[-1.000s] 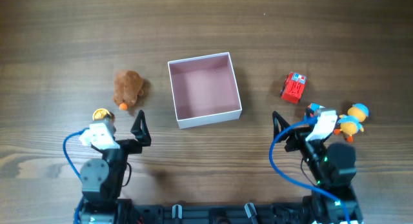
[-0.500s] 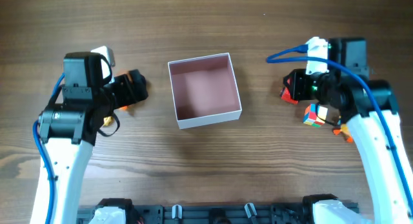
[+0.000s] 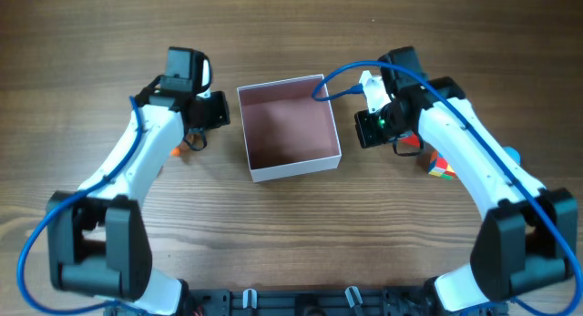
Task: Pack container
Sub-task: 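Grasp the red toy truck with the right gripper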
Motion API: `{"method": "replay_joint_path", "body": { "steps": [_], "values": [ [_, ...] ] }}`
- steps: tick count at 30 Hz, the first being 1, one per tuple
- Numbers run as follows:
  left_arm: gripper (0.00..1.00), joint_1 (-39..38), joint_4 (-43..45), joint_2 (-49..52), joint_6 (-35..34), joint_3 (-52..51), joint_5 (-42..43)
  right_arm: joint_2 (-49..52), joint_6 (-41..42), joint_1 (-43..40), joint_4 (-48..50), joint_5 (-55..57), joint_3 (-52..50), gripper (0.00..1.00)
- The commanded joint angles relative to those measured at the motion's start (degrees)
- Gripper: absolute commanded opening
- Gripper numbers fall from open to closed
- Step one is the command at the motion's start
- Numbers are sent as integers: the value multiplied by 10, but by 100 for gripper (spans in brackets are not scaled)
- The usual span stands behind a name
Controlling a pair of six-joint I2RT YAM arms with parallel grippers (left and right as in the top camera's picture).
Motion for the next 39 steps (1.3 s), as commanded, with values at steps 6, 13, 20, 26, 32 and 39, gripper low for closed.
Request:
{"method": "replay_joint_path", "body": {
  "steps": [6,13,20,26,32,39],
  "values": [
    [4,-22,90,50,17,9,-1,52,-64,61,-9,-80,9,4],
    [4,-22,119,50,12,9,14,53,-71,73,-8,-69,9,4],
    [46,-13,79,-22,13,9,-30,14,66,70,-5,130,45,13],
    [100,7,-86,-214,13,9,-62,-123,163,43,-32,191,179,100],
    [100,8,-151,-294,12,9,-62,-79,362,-64,-122,237,181,100],
    [100,8,-154,-291,12,9,-62,80,332,-120,-144,177,181,100]
  ]
}}
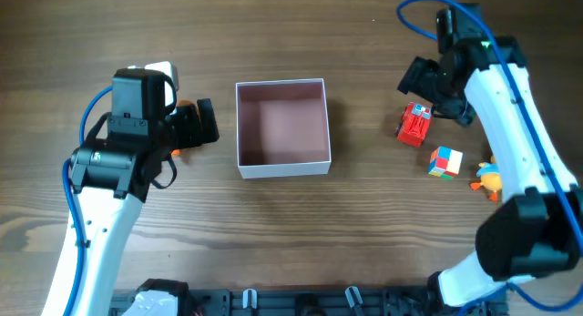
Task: Pack container
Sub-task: 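Grasp the red toy truck with the right gripper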
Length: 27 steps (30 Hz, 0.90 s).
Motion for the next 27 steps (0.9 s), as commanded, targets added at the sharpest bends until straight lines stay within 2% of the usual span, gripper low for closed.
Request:
{"method": "replay_joint_path", "body": {
  "steps": [1,8,12,24,25,27],
  "values": [
    [100,4,0,-3,3,5,-6,61,-14,-2,-2,-20,-2,100],
    [100,4,0,-3,3,5,-6,149,-59,-2,14,-49,-9,100],
    [100,4,0,-3,3,5,-6,152,-86,-2,27,-65,-10,100],
    [100,4,0,-3,3,5,-6,152,-87,-22,70,-63,-57,99],
    [100,4,0,-3,3,5,-6,152,-90,-22,73,-63,-57,98],
    [100,4,0,-3,3,5,-6,152,-90,-22,74,-63,-57,86]
  ]
}}
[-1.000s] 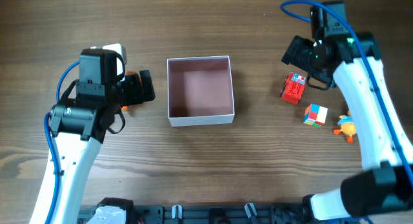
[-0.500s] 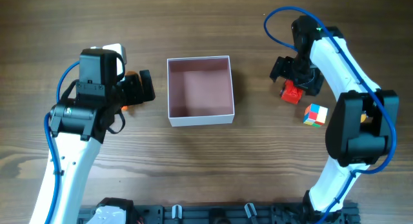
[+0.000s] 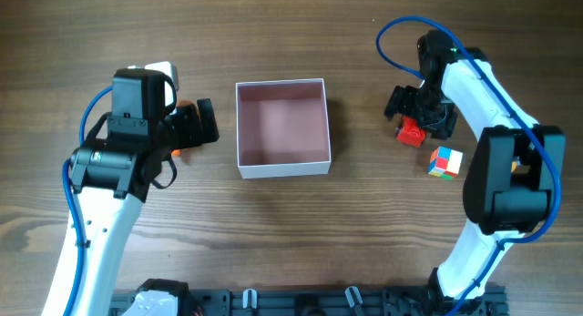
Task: Pack container
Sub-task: 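Grasp the red toy truck with the right gripper, then carry the truck into the white box and open the right gripper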
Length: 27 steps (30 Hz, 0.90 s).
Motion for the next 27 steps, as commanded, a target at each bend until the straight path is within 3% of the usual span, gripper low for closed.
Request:
{"method": "replay_joint_path", "body": {
  "steps": [1,3,15,17,18,20,21,27],
  "values": [
    [100,4,0,-3,3,5,-6,4,-7,-2,2,-3,-4,79],
    [100,4,0,-3,3,5,-6,4,-12,-2,2,-3,-4,63],
    [100,4,0,-3,3,5,-6,4,-21,-2,4,-3,-4,51],
    [100,4,0,-3,3,5,-6,4,-22,-2,4,-3,-4,42],
    [100,4,0,-3,3,5,-6,4,-22,-2,3,-3,-4,30],
    [100,4,0,-3,3,5,-6,4,-23,-2,3,-3,-4,18],
    [100,4,0,-3,3,5,-6,4,-28,-2,3,-3,-4,4],
    [100,4,0,-3,3,5,-6,-41,-62,12,-3,-3,-1,4]
  ]
}}
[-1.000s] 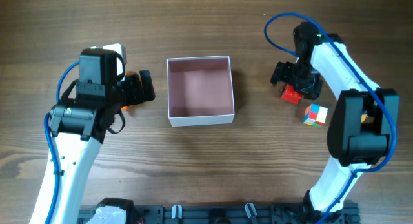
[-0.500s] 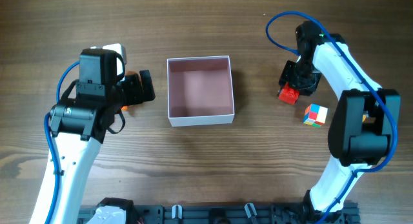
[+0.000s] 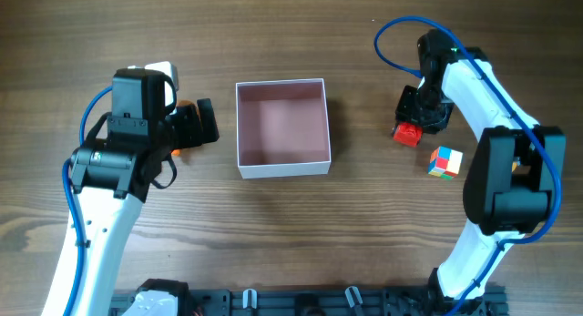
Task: Pack container
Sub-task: 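Carry the truck into the white box and open the right gripper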
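Note:
An open white box with a pinkish floor stands empty at mid-table. To its right lies a small red toy. My right gripper sits directly on top of it, and its jaws look drawn in on the toy; the fingertips are hidden under the gripper body. A multicoloured cube lies just to the lower right of the toy. Left of the box, my left gripper hangs with its jaws apart. An orange item peeks out from beneath it.
The right arm's blue cable loops over the table behind the toy. A sliver of something orange shows behind the right forearm. Black mounts line the table's front edge.
The right gripper, spread wide around the red toy before, is now narrower and drawn in on it. The left arm, box and cube have not moved.
Both grippers were first close beside the box, left and right. Then the left arm stood over the orange item, and the right gripper was at the back right above the red toy. It then stood spread over the toy, and is now drawn in on it.

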Motion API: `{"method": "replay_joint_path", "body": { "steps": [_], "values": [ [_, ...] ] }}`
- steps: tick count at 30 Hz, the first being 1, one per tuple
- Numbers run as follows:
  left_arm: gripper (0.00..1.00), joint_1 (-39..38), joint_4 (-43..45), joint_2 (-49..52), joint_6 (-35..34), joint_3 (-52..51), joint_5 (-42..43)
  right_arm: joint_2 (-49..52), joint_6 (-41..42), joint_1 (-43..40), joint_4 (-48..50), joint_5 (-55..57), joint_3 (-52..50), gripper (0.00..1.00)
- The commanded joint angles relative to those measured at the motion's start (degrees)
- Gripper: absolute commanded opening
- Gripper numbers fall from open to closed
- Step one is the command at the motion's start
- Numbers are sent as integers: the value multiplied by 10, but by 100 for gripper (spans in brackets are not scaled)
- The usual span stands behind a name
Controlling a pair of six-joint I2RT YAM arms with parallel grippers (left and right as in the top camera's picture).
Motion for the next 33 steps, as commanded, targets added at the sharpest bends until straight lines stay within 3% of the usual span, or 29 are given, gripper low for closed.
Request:
{"method": "replay_joint_path", "body": {
  "steps": [1,6,9,12,20,25,30,33],
  "values": [
    [100,4,0,-3,3,5,-6,-63,-44,21,-7,0,3,4],
    [100,17,0,-3,-15,5,-7,-280,-140,171,19,-1,31,4],
    [100,59,0,-3,-48,5,-6,-318,-135,268,52,-3,31,4],
    [100,94,-5,-3,-59,5,-5,-269,-131,324,93,-3,31,4],
    [100,95,-7,-3,-59,5,-5,-73,-52,326,126,-14,31,4],
    [100,95,-7,-3,-59,5,-5,-33,-48,325,146,-11,31,4],
    [100,95,-14,-3,-59,5,-5,-15,10,310,145,1,31,4],
    [100,95,-15,-3,-59,5,-5,-15,8,308,143,1,31,14]
  ]
}}
